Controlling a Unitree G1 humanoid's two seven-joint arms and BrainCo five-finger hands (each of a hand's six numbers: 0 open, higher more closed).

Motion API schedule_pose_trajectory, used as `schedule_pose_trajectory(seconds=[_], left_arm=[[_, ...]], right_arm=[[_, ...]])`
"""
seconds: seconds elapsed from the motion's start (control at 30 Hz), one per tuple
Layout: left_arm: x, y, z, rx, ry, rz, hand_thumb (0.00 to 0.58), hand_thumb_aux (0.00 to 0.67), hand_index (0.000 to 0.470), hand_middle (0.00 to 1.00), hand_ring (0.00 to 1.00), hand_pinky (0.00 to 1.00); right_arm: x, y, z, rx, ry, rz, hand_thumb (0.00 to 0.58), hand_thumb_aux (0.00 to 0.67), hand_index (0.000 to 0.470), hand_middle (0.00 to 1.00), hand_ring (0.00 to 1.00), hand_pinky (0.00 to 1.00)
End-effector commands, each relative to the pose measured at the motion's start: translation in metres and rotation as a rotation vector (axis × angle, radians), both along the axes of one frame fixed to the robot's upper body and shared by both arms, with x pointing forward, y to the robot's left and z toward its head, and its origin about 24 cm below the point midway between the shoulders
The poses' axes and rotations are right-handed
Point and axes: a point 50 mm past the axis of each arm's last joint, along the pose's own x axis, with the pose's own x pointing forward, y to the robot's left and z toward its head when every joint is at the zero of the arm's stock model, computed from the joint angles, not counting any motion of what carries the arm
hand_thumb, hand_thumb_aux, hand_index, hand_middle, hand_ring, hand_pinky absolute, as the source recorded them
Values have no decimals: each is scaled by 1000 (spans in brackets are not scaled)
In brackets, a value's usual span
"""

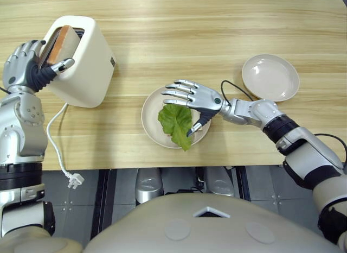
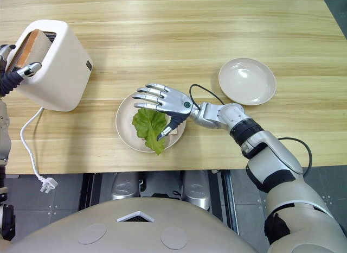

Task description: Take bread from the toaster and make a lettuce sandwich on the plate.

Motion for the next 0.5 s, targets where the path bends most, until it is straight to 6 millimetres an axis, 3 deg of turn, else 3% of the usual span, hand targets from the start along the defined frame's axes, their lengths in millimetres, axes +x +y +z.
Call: schedule_pose_trajectory(seconds=[0.03, 0.07, 0.1, 0.23, 0.4, 0.5], left_arm=[[6, -5, -10, -20, 46, -16, 0, 0, 0, 0, 0, 0], [8, -6, -11, -28, 43, -21, 554, 528, 363, 0, 0, 0], [10, -8, -11, -37, 35, -27, 580, 670, 460, 0, 0, 0], [17, -15, 1, -39, -73, -58, 580, 670, 460, 0, 0, 0], [17, -22, 49, 24, -405, -93, 580, 670, 460, 0, 0, 0], [14, -25, 65, 46, -508, -109, 580, 670, 460, 0, 0, 0]], right_arm=[[-1, -3, 0, 5, 16, -10, 0, 0, 0, 0, 0, 0], [-1, -3, 0, 8, 15, -13, 0, 0, 0, 0, 0, 0], [0, -4, 1, 15, 14, -18, 0, 0, 0, 0, 0, 0], [1, -7, 2, 28, 12, -33, 0, 0, 0, 0, 0, 0], [-2, -7, -3, 27, 27, -38, 0, 0, 0, 0, 0, 0], [-2, -7, -5, 29, 35, -46, 0, 0, 0, 0, 0, 0]])
